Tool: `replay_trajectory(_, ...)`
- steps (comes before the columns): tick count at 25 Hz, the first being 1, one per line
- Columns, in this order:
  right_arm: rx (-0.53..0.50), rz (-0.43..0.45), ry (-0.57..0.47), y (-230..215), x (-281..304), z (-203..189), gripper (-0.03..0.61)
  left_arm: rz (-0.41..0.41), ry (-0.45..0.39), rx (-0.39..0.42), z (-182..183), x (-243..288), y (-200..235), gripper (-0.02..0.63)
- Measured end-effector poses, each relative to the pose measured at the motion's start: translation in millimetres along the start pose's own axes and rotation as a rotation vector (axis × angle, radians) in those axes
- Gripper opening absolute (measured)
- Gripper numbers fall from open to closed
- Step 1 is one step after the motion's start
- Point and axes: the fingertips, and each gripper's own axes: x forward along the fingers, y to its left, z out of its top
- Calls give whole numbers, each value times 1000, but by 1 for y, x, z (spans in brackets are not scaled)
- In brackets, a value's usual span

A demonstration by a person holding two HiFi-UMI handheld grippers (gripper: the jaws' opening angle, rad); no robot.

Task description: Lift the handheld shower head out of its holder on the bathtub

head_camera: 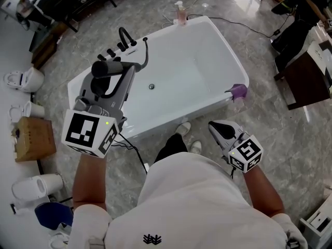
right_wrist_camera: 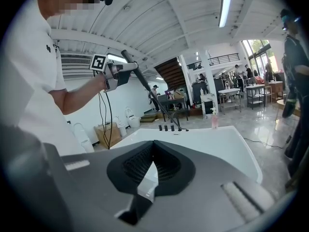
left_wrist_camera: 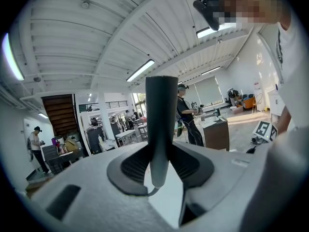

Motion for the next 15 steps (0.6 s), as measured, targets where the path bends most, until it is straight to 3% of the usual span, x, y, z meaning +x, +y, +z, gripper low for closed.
replay_trajectory(15, -12, 2, -4, 2, 0, 1, 12, -2, 2, -7, -4, -2, 1, 140)
